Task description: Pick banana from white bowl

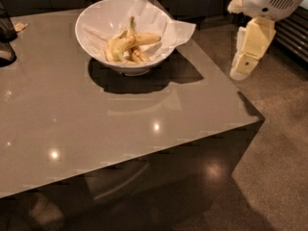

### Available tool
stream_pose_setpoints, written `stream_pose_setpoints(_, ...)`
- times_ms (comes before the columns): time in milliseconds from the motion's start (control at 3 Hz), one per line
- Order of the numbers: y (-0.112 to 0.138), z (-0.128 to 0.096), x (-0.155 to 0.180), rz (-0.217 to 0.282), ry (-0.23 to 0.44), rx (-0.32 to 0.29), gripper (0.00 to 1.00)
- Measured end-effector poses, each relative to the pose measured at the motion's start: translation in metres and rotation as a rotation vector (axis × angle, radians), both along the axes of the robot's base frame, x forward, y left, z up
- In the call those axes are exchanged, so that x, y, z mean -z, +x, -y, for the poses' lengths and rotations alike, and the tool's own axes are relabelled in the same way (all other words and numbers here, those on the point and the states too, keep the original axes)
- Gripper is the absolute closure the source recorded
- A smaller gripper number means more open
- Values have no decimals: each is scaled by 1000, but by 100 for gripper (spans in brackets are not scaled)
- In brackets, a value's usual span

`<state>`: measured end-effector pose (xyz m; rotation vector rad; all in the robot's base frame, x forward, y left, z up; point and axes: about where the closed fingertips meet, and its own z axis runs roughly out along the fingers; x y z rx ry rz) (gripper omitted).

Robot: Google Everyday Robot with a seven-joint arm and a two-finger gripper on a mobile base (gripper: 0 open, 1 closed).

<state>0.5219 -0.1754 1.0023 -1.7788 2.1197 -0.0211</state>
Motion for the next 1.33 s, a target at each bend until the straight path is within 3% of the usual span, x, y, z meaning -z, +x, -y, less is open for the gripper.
stream_pose_setpoints(333,3,-4,-3,19,7,-4,0)
stream_pose_setpoints(667,24,-8,-8,53,-6,-40,0)
stream_pose_setpoints(1000,57,-24,-12,73,-44,-103,0)
stream_pose_setpoints(1333,96,-59,-13,106,-72,-180,0)
